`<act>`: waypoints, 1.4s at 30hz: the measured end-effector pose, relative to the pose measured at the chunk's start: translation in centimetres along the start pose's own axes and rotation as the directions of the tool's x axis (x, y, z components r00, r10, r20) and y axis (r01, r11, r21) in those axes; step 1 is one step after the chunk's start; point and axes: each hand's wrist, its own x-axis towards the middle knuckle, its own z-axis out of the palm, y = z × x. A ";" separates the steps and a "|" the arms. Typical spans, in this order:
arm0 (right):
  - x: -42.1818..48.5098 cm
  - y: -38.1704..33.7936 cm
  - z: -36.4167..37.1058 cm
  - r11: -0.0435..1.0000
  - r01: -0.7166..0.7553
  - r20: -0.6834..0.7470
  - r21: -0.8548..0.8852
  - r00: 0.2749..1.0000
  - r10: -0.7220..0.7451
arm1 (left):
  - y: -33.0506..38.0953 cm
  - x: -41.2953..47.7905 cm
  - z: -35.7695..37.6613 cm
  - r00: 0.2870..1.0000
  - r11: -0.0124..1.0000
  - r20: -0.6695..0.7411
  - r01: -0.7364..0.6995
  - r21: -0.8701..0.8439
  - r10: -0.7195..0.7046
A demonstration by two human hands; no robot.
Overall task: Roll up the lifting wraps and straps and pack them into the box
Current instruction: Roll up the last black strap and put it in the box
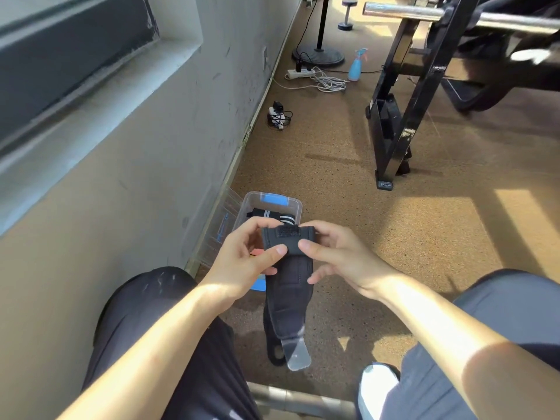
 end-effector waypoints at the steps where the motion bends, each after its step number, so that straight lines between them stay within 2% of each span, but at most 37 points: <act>1: 0.0 0.1 -0.1 1.000 0.006 -0.009 0.002 1.000 -0.006 | 0.1 -0.1 0.0 0.999 1.000 0.025 0.022 -0.012 -0.022; 5: 0.2 0.4 -0.3 0.998 0.053 -0.075 0.021 0.996 -0.052 | 0.5 -0.4 0.3 0.973 0.973 0.127 0.205 -0.102 -0.192; 7: 0.2 0.6 -0.4 0.996 0.092 -0.110 -0.016 0.990 -0.093 | 0.7 -0.4 0.5 0.961 0.961 0.153 0.251 -0.115 -0.232; 13: 0.2 0.9 -0.1 0.984 0.145 -0.115 -0.107 0.981 -0.157 | 0.6 -0.3 0.4 0.981 0.983 0.108 0.170 -0.071 -0.162; 16: 0.1 0.7 -0.1 0.994 0.078 -0.073 -0.077 0.994 -0.083 | 0.2 -0.1 0.1 0.994 0.993 0.068 0.096 -0.071 -0.091; 20: 0.0 0.1 0.1 0.998 -0.041 0.014 0.048 0.999 0.040 | 0.1 -0.1 -0.1 0.999 0.999 0.048 -0.001 -0.038 0.003; 25: 0.1 -0.1 0.1 1.000 -0.015 0.005 -0.001 1.000 0.015 | 0.1 -0.3 0.4 0.997 0.997 0.034 -0.074 0.016 0.074; 28: 0.0 -0.2 0.1 0.999 0.026 -0.033 0.044 0.999 -0.025 | 0.1 -0.2 0.4 1.000 1.000 0.031 -0.002 -0.021 0.003; 31: 0.1 -0.2 -0.1 0.994 0.064 -0.088 0.087 0.995 -0.057 | 0.6 -0.2 0.5 0.978 0.985 0.123 0.170 -0.012 -0.167; 33: 0.2 -0.1 -0.2 0.994 0.089 -0.128 0.069 0.989 -0.080 | 0.8 -0.3 0.4 0.961 0.975 0.175 0.221 -0.029 -0.213; 37: 0.1 0.3 -0.1 0.989 0.146 -0.150 0.002 0.978 -0.144 | 1.0 -0.1 0.6 0.972 0.977 0.131 0.202 -0.062 -0.193; 42: 0.1 0.3 0.2 0.991 0.130 -0.102 -0.021 0.986 -0.131 | 0.6 0.1 0.3 0.986 0.982 0.068 0.160 -0.102 -0.154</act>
